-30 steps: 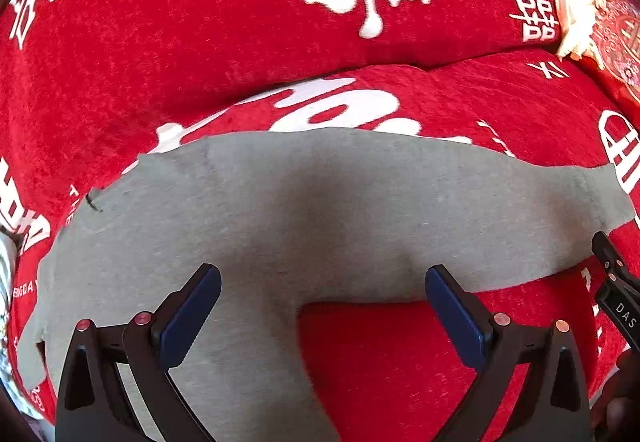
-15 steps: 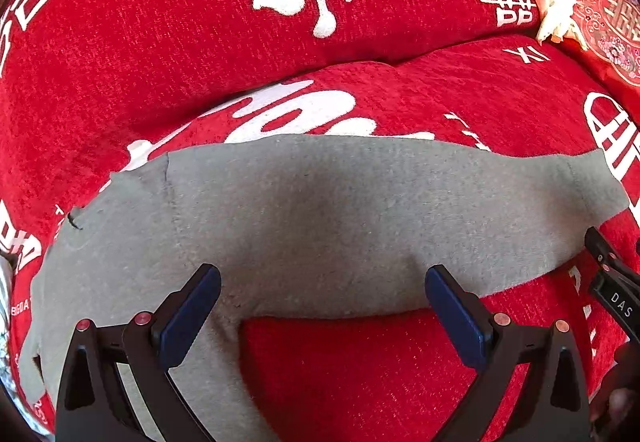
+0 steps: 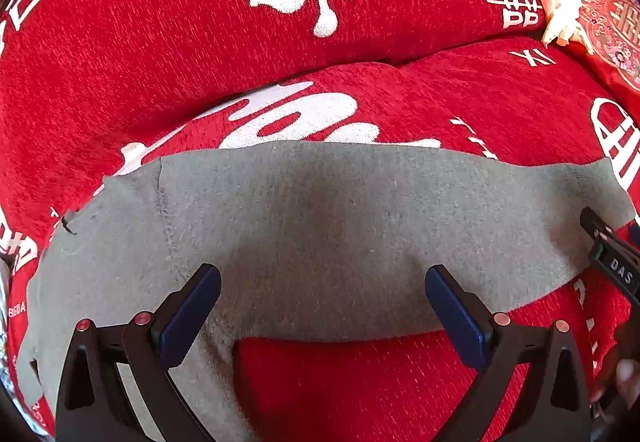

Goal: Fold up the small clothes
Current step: 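Close the right gripper on the grey sleeve cuff, then carry the sleeve across the sweater body and open the right gripper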

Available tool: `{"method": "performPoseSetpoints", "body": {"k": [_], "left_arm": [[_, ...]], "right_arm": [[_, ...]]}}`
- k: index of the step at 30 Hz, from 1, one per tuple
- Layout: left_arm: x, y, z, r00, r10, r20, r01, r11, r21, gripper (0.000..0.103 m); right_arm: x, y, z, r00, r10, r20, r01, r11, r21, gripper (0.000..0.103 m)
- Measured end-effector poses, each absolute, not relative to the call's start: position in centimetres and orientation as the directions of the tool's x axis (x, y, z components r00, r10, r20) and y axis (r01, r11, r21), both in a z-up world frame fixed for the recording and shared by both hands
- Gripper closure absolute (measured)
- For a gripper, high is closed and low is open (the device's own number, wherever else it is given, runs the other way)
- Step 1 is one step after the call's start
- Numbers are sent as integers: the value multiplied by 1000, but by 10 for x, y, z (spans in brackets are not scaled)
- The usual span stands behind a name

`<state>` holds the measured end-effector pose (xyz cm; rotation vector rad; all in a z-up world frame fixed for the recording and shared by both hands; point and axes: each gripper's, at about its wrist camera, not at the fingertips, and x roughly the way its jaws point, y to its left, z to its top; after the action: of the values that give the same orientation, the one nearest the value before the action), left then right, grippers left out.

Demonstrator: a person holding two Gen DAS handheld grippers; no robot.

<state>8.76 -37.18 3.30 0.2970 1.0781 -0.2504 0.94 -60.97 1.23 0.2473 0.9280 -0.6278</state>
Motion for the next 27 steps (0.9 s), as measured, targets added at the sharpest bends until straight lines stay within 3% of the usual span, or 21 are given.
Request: {"method": "performPoseSetpoints", "body": {"k": [2,5,6,7,14,19,27], "left_arm": [[90,-371,32,450,-54,-891,336,935,113,1],[95,-364,32,445,-53,-894,321,942,103,1],[96,-361,32,445,-54,-894,316,944,101,1],[97,-357,33,446,-53,-893,309,946,98,1],[109,-311,32,439,-13,-898,205,975,86,1],[115,-286,17,398,40,-916,155,982,110,1],[104,-246,29,392,-56,-918,160,987,8,1]], "right_arm": [[22,-605,10,430,-429,-794,584,803,-117,13],[39,-597,10,433,-474,-766,540,817,-201,58],[42,-596,11,453,-442,-774,521,836,-173,89],[45,-598,13,466,-389,-794,504,855,-123,96],[15,-621,47,606,-284,-743,565,811,151,96],[12,-619,64,626,-296,-722,565,810,158,96],[4,-609,82,655,-258,-710,562,794,231,96]]}}
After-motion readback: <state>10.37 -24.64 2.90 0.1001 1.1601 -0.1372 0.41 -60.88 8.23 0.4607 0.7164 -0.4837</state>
